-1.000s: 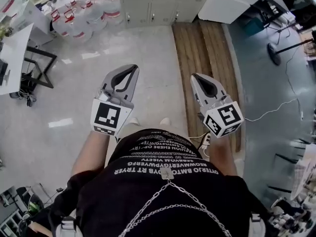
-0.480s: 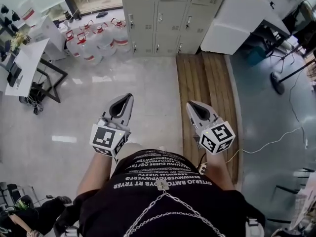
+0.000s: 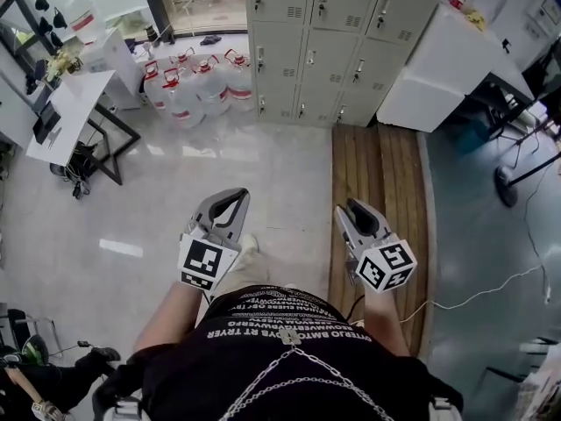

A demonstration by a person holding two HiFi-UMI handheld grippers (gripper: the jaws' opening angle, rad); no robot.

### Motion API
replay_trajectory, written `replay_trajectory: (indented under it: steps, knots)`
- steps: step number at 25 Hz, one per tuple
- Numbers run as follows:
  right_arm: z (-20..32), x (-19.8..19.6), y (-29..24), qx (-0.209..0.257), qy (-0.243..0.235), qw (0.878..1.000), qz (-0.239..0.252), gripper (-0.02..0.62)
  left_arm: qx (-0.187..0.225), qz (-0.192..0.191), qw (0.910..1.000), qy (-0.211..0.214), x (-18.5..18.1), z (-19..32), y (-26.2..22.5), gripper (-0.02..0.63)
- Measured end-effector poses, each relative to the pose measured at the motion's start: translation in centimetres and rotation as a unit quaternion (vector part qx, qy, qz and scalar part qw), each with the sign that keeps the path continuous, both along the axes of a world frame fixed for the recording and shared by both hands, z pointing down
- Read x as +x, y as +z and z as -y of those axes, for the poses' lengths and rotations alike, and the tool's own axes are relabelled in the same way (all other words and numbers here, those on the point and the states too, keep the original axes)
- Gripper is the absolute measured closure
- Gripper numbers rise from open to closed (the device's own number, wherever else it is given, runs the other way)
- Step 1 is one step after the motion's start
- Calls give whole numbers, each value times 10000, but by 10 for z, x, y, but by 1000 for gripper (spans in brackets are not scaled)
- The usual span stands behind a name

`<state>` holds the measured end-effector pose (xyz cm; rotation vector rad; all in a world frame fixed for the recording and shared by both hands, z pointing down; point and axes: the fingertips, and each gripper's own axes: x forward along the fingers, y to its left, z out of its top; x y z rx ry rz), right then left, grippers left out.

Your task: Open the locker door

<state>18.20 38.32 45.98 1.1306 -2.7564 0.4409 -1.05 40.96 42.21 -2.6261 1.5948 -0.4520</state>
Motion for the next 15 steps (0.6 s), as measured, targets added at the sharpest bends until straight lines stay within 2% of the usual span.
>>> replay_trajectory:
  steps: [8, 15]
  knots:
    - [55, -21, 8, -139, 112, 9997, -146, 479, -131, -232, 9992, 296, -9, 72, 14, 601]
    - [121, -45, -2, -103, 290, 9988, -380, 480, 14, -308, 9980, 550, -27, 143, 13, 601]
